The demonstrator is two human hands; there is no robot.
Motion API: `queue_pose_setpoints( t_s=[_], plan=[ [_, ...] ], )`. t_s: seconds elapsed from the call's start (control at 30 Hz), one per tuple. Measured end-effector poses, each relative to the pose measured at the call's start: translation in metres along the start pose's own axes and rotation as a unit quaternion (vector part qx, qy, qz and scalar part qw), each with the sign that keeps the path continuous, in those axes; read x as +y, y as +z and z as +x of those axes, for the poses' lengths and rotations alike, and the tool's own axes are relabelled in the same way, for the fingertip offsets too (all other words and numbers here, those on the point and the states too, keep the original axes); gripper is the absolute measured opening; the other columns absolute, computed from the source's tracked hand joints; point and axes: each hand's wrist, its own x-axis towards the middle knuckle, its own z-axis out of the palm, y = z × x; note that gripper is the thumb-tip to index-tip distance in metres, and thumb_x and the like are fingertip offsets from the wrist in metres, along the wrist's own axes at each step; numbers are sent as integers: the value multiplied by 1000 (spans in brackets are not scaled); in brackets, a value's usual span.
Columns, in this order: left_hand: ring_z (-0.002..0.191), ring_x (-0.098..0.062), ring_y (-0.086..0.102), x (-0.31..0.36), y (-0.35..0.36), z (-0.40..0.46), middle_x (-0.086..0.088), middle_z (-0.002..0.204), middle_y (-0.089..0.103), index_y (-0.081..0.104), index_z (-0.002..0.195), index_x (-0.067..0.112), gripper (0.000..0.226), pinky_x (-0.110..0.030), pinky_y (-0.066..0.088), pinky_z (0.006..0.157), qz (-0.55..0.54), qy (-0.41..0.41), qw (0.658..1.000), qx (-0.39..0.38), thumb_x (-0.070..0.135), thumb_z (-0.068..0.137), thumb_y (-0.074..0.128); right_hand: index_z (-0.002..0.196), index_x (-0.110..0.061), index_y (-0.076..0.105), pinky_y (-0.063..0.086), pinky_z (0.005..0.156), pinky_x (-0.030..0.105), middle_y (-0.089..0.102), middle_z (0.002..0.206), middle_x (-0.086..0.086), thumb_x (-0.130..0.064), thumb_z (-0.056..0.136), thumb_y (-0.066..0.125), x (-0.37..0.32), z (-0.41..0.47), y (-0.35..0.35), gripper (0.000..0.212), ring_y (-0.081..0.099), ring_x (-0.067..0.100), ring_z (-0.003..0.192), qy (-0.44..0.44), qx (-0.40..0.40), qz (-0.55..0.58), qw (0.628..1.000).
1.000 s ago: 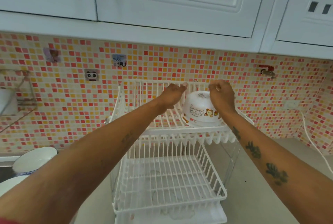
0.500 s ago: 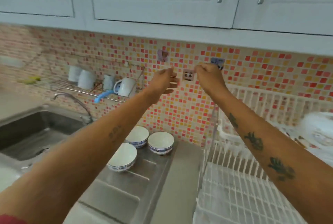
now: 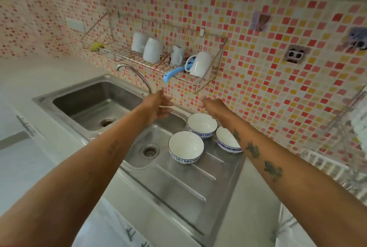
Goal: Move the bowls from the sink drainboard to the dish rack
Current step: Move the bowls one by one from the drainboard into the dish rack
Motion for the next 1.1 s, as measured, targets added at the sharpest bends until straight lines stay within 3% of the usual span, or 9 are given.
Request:
queue_pose_setpoints(
  t_s=[0.07, 0.23, 0.3, 0.4, 0.53, 0.7, 0.8, 1.0, 1.1],
  plan=[
    [71, -22, 59, -28, -11, 21, -2, 66, 69, 58, 82, 12, 45, -29, 46, 71, -15, -46, 999, 5, 47, 101, 36, 134, -3, 52, 40, 90, 35, 56, 125, 7, -51, 91, 44, 29, 23, 14, 65, 51, 24, 107, 43, 0, 5, 999],
    [76, -19, 55, -99, -17, 69, -4, 86, 60, 55, 83, 15, 52, -33, 42, 80, -43, -109, 992, 42, 58, 97, 31, 145, -4, 41, 35, 108, 40, 44, 148, 14, -53, 97, 38, 92, 61, 46, 69, 44, 32, 134, 137, -14, 54, 989],
    [71, -16, 48, -123, -12, 81, -3, 87, 55, 54, 86, 15, 53, -29, 38, 75, -46, -128, 990, 40, 62, 95, 31, 147, -7, 37, 34, 111, 39, 45, 148, 10, -50, 97, 41, 109, 66, 59, 65, 44, 29, 133, 141, 11, 83, 986],
    [73, -14, 42, -150, -1, 94, -1, 97, 51, 57, 109, 16, 54, -30, 32, 79, -58, -143, 987, 48, 63, 93, 35, 148, -13, 33, 32, 111, 35, 45, 137, -4, -36, 100, 43, 126, 68, 74, 54, 43, 16, 125, 99, 58, 109, 987],
    [70, -12, 44, -175, 14, 104, 3, 78, 44, 48, 82, 22, 42, -25, 35, 65, -60, -142, 986, 54, 58, 98, 31, 144, -11, 40, 37, 104, 33, 52, 137, 5, -29, 103, 37, 144, 74, 94, 44, 49, 20, 125, 98, 45, 162, 981],
    [109, -26, 59, -198, 30, 106, -9, 126, 62, 53, 133, 9, 57, -31, 49, 81, -110, -158, 981, 34, 50, 101, 28, 133, -10, 52, 40, 87, 29, 58, 130, 10, -33, 103, 35, 159, 80, 110, 42, 52, 18, 106, 137, 46, 194, 970],
    [122, -32, 57, -201, 35, 106, -12, 134, 60, 54, 134, 8, 56, -41, 45, 106, -139, -165, 976, 43, 47, 101, 32, 133, -7, 52, 39, 84, 27, 57, 131, 11, -30, 103, 35, 166, 83, 113, 42, 52, 19, 103, 148, 75, 188, 968],
    [122, -33, 58, -198, 35, 105, -14, 134, 61, 55, 134, 9, 58, -46, 42, 109, -161, -166, 972, 45, 50, 100, 32, 134, -7, 51, 40, 84, 29, 56, 135, 11, -34, 100, 39, 165, 83, 119, 45, 54, 22, 106, 159, 103, 194, 963],
    [122, -34, 57, -193, 35, 100, -14, 133, 60, 53, 135, 9, 57, -47, 43, 108, -149, -170, 973, 39, 49, 101, 32, 135, -12, 51, 44, 101, 39, 53, 140, 10, -44, 95, 42, 163, 76, 122, 52, 54, 28, 121, 153, 113, 171, 967]
  ],
)
